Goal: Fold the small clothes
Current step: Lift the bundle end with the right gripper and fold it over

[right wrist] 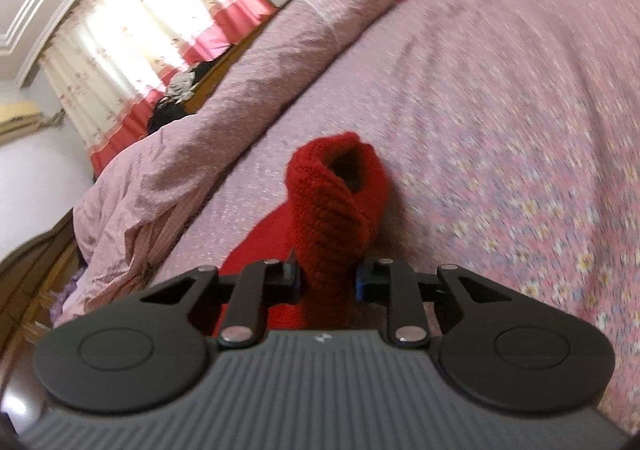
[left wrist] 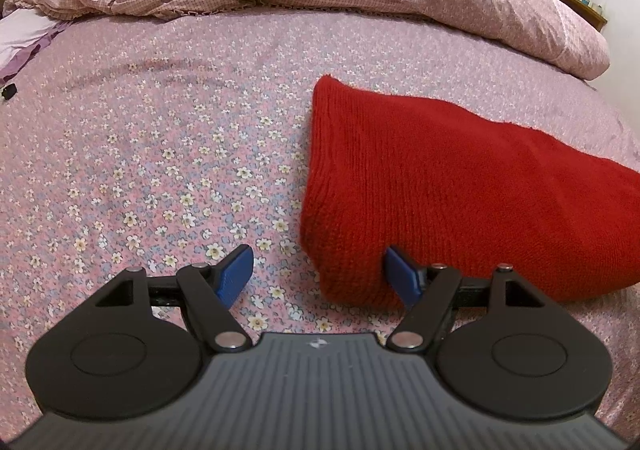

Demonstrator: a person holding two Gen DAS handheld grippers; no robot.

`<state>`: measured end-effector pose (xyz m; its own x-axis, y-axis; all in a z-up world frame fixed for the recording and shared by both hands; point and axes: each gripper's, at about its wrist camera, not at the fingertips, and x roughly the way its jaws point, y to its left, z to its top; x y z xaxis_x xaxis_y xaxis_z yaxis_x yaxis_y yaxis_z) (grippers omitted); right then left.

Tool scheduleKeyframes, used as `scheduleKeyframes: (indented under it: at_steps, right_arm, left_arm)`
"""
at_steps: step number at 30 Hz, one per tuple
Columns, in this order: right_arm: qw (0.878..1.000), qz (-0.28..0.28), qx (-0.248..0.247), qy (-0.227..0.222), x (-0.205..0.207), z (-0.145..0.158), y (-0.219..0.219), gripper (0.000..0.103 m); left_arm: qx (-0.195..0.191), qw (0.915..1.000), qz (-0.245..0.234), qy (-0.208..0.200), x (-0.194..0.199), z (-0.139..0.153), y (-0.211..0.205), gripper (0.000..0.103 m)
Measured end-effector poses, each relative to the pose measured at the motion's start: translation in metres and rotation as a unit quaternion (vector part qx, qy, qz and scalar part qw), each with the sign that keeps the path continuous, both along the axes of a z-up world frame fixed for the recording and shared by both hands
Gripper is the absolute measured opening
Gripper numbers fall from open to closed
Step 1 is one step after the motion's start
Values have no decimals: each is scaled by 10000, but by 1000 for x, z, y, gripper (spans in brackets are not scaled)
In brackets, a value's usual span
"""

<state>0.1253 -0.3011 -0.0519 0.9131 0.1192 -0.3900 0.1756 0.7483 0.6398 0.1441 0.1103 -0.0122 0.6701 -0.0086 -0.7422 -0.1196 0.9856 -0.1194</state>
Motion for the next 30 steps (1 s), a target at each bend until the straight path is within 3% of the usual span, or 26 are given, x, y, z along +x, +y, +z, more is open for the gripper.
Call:
scheduleKeyframes:
  at_steps: [12, 30]
  right_arm:
    - [9924, 626, -855, -629, 13, 46, 32, 24]
    - [9733, 1557, -1266, -1118, 32, 88, 101, 22]
  left_arm:
    - [25, 9998, 71, -196, -2, 15, 10, 77]
    - [83, 9993, 206, -296, 2, 27, 33, 77]
